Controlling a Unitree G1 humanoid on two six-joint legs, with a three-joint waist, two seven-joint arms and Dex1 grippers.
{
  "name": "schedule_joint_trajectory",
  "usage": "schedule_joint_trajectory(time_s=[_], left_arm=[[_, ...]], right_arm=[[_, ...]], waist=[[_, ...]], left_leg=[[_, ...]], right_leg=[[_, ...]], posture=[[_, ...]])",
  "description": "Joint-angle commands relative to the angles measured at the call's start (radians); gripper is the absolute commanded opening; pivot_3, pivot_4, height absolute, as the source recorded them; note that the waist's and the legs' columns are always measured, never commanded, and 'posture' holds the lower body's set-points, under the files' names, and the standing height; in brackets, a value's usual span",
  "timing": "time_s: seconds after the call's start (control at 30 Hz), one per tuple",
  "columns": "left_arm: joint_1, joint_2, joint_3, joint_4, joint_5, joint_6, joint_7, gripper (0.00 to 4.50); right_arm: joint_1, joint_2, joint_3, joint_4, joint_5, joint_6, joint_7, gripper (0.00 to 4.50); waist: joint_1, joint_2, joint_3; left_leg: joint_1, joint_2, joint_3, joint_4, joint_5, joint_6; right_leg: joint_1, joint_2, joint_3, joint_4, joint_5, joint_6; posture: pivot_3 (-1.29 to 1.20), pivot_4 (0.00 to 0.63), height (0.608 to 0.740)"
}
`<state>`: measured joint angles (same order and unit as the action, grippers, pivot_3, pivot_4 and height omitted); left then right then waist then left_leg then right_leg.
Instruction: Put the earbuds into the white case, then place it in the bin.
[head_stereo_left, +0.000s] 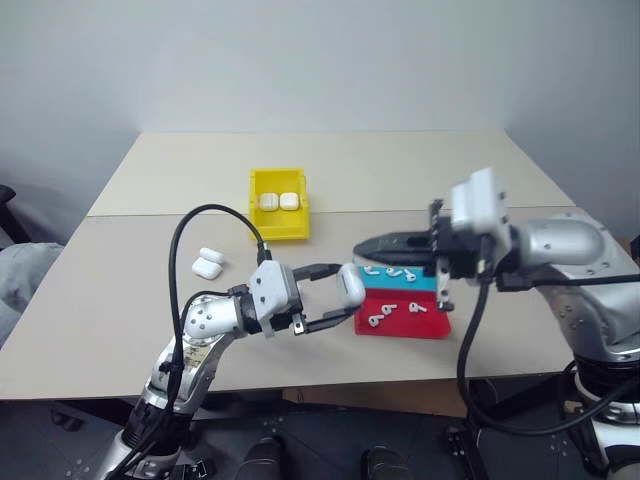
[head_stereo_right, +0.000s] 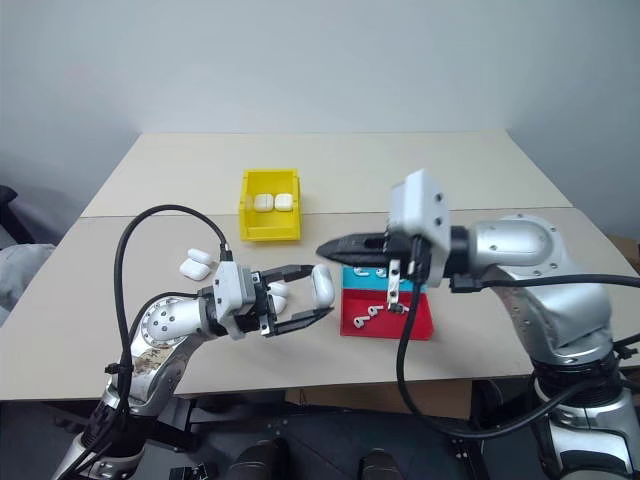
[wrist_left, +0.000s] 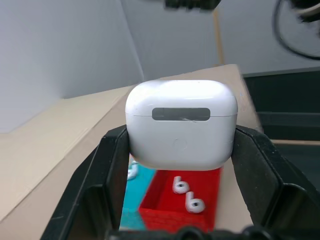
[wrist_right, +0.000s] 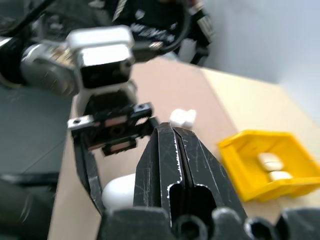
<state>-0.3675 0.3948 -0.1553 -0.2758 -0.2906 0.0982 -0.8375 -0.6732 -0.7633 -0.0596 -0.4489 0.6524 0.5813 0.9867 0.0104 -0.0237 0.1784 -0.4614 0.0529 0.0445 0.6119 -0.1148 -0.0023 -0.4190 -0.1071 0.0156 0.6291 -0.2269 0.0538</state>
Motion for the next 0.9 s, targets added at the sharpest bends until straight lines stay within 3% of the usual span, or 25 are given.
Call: schedule_joint_trajectory(time_s=[0.03, 0.2, 0.43, 0.63, 0.9], left_arm=[[-0.098, -0.033, 0.032, 0.044, 0.088, 0.060, 0.158, 2.77], [-0.316, -0.116, 0.054, 0.280, 0.203, 0.246, 0.405, 2.77], [-0.601, -0.185, 0.099, 0.799, 0.326, 0.112, 0.680, 2.77], [-0.724, -0.201, 0.116, 1.096, 0.354, -0.030, 0.755, 2.77], [-0.789, -0.217, 0.129, 1.283, 0.363, -0.132, 0.792, 2.77]], right_arm=[[0.021, -0.031, -0.065, -0.009, -0.001, 0.008, -0.040, 0.02], [0.080, -0.038, -0.095, -0.032, 0.006, 0.018, -0.090, 0.02], [0.125, -0.035, -0.100, -0.069, 0.006, 0.029, -0.152, 0.02], [0.156, -0.057, -0.116, -0.079, 0.000, 0.043, -0.182, 0.02], [0.190, -0.072, -0.117, -0.096, 0.005, 0.056, -0.192, 0.02]], waist=[[0.005, 0.000, 0.000], [0.005, 0.000, 0.000], [-0.001, -0.001, 0.000], [0.003, -0.001, 0.000], [0.005, -0.001, 0.001]], left_leg=[[0.000, 0.000, 0.000, 0.000, 0.000, 0.000], [0.000, -0.001, 0.000, 0.002, 0.000, 0.000], [-0.001, -0.001, -0.001, -0.001, 0.004, 0.006], [-0.005, -0.002, -0.001, -0.003, 0.004, 0.007], [-0.010, -0.003, -0.003, -0.001, 0.004, 0.007]], right_leg=[[0.000, 0.000, 0.000, 0.000, 0.000, 0.000], [0.002, 0.000, 0.000, 0.000, 0.001, 0.002], [0.000, 0.000, 0.000, -0.001, 0.005, 0.009], [-0.003, 0.000, 0.000, -0.001, 0.006, 0.007], [-0.004, 0.000, -0.001, -0.003, 0.008, 0.007]], posture=[[0.00, 0.150, 0.740], [0.00, 0.150, 0.740], [0.00, 0.150, 0.740], [0.00, 0.150, 0.740], [0.00, 0.150, 0.740]])
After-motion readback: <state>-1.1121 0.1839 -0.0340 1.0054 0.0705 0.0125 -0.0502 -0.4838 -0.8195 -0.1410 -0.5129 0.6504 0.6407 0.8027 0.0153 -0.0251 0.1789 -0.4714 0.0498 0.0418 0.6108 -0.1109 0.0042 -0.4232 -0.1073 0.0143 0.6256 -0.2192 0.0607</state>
